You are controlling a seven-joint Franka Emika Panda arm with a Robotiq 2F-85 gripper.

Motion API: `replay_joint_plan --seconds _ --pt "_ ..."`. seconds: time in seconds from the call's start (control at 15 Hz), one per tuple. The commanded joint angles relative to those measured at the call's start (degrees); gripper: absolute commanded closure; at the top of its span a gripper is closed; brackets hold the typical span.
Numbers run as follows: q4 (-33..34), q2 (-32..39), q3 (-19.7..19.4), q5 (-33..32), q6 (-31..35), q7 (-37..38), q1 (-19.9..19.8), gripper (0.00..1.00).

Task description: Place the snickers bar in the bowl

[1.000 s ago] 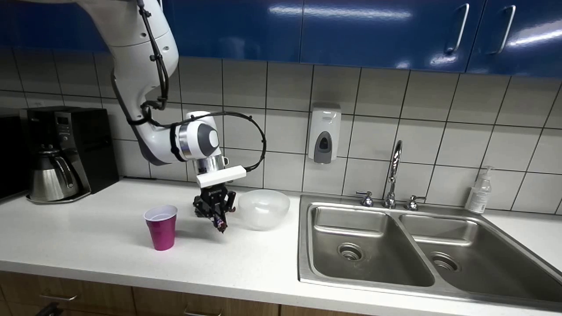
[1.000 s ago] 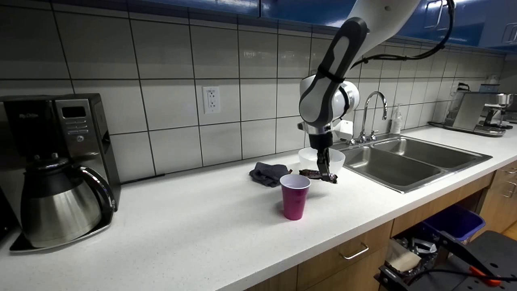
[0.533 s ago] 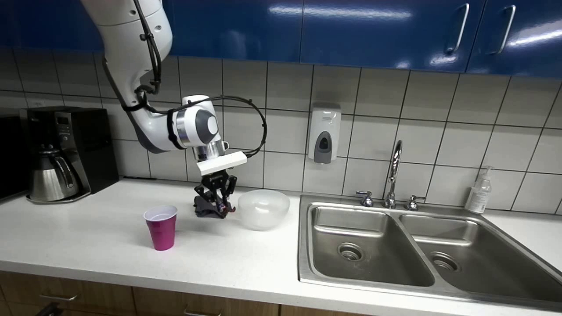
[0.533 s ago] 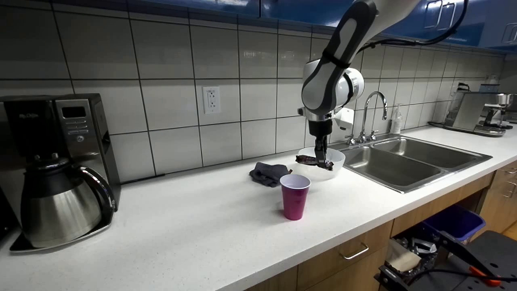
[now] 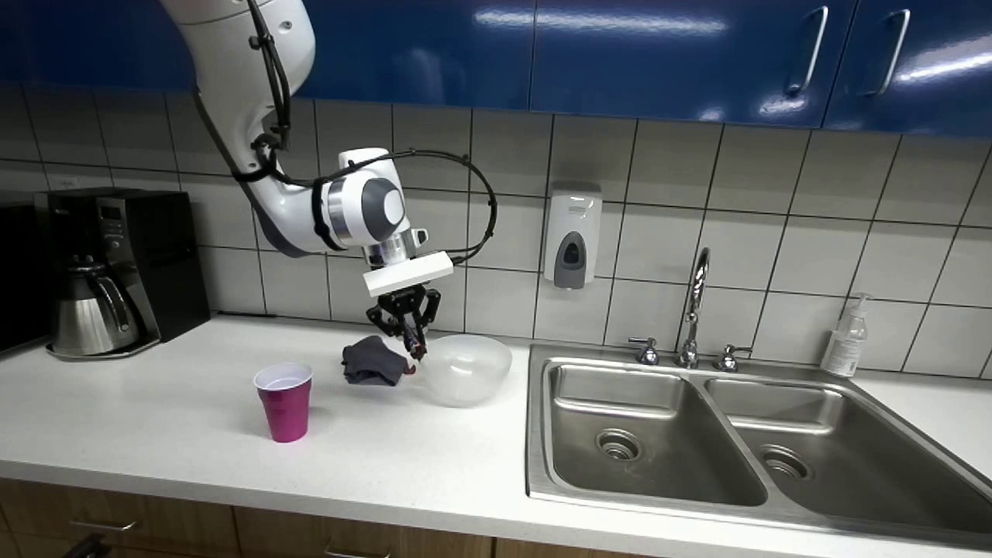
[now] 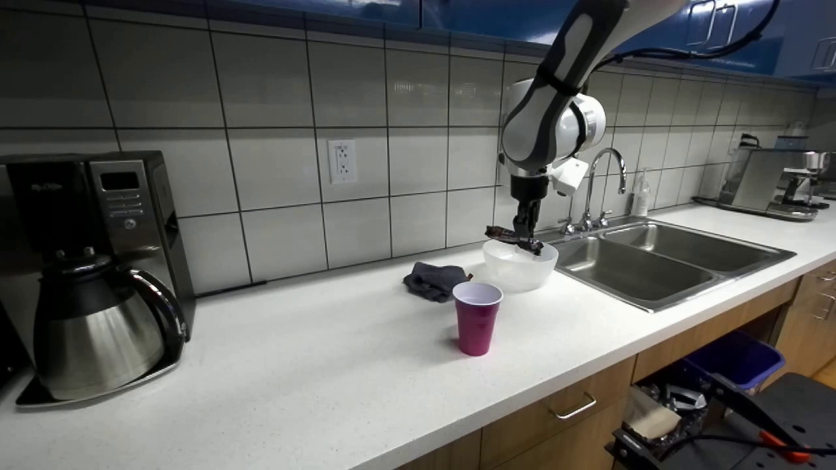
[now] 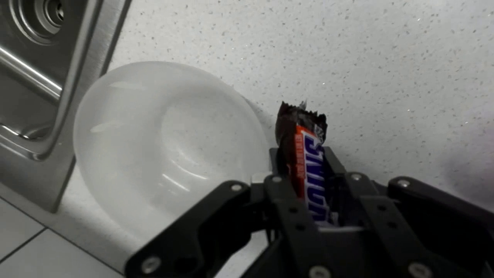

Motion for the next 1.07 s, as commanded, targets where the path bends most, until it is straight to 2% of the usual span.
replay_joint_plan --seconds 0.0,0.4,1.0 --pt "0.5 -0.4 -0.9 0.7 3.6 5.5 -1.4 0.94" --pt "3.6 3.0 -3.9 0.1 8.0 15.3 -0.3 0.94" --pt "14.7 12.3 -4.9 4.6 6.3 22.7 -1.6 0.94"
